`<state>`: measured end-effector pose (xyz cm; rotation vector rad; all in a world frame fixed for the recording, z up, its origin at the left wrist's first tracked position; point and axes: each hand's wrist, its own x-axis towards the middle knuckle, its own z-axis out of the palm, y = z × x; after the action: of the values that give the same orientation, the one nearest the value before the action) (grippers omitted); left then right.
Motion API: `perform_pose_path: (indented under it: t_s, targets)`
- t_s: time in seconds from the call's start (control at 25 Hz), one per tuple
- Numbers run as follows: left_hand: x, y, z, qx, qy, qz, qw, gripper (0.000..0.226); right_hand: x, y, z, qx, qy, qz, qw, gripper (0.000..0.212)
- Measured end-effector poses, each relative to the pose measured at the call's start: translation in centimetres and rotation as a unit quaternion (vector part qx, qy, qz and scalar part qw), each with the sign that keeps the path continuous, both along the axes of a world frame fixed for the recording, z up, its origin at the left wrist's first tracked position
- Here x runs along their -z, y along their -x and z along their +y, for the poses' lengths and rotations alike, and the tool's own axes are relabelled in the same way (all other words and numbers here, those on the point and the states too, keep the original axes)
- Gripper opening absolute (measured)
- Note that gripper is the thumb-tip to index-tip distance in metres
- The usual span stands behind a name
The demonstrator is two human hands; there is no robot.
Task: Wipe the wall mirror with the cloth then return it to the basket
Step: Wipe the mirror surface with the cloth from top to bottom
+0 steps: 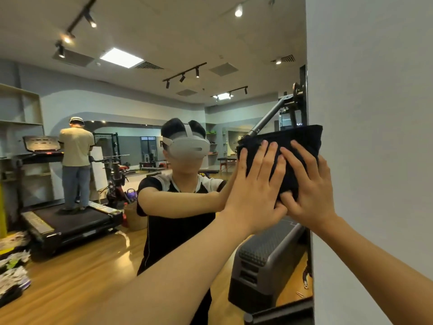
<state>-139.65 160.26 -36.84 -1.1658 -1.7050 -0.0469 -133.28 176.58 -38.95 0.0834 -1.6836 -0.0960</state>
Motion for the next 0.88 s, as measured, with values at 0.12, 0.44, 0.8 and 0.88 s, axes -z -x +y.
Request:
perform_pose_path:
  t_s: [0.12,0.44,0.8,0.88]
  targets:
    - [-0.2,0.5,0.2,-0.013,0.017,0.008,1.000,0.075,0.2,0.4,-1.1,0.004,0.043,0.006,0.999,0.074]
    - [-12.0,3.3,-5.0,0.031,-0.024,0.033,0.999,0.066,-11.0,3.1,-8.3,0.034,0.092,0.043,0.994,0.073]
    - [-27.1,9.6,-25.6,0.014,-0.092,0.024,0.995,0.068,-27.0,10.9,-28.2,0.023,0.064,0.065,0.996,0.066]
    - [-28.7,11.3,-30.5,0.003,-0.112,0.007,0.994,0.069,-29.1,12.8,-33.0,0.015,0.040,0.063,0.997,0.065]
